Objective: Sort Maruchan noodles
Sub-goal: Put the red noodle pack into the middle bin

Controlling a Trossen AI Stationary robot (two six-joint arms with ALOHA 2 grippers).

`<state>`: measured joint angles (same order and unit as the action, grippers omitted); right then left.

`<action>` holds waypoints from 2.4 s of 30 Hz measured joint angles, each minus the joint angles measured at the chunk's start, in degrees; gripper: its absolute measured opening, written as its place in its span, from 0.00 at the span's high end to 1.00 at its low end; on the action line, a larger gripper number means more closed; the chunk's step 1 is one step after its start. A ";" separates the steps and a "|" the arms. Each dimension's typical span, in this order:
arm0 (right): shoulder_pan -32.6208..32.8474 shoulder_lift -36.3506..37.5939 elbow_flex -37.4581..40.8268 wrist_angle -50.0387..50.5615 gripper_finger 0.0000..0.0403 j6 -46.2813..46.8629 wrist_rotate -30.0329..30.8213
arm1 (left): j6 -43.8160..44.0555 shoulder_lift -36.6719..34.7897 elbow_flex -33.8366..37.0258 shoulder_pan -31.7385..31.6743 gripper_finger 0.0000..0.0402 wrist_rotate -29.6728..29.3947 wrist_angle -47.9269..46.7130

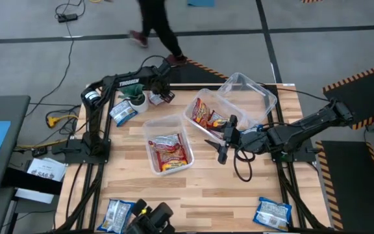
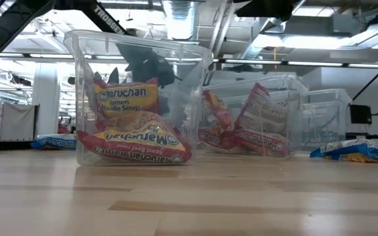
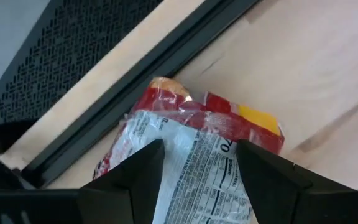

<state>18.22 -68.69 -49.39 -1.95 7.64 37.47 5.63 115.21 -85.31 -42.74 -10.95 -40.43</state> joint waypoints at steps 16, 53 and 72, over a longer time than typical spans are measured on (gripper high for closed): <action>0.04 0.00 0.00 0.22 0.35 -0.02 0.00 | 0.59 2.68 -0.06 0.46 0.91 -4.89 -3.75; 0.04 0.00 0.00 0.20 0.35 0.96 0.02 | -0.53 -14.27 -0.01 9.31 1.00 0.20 -3.01; 0.02 0.00 0.00 0.19 0.35 1.05 0.05 | 0.26 -25.22 -0.10 10.51 1.00 -0.84 4.72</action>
<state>18.23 -68.69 -49.39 -1.76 8.69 37.52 5.89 89.99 -85.41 -32.23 -11.79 -35.71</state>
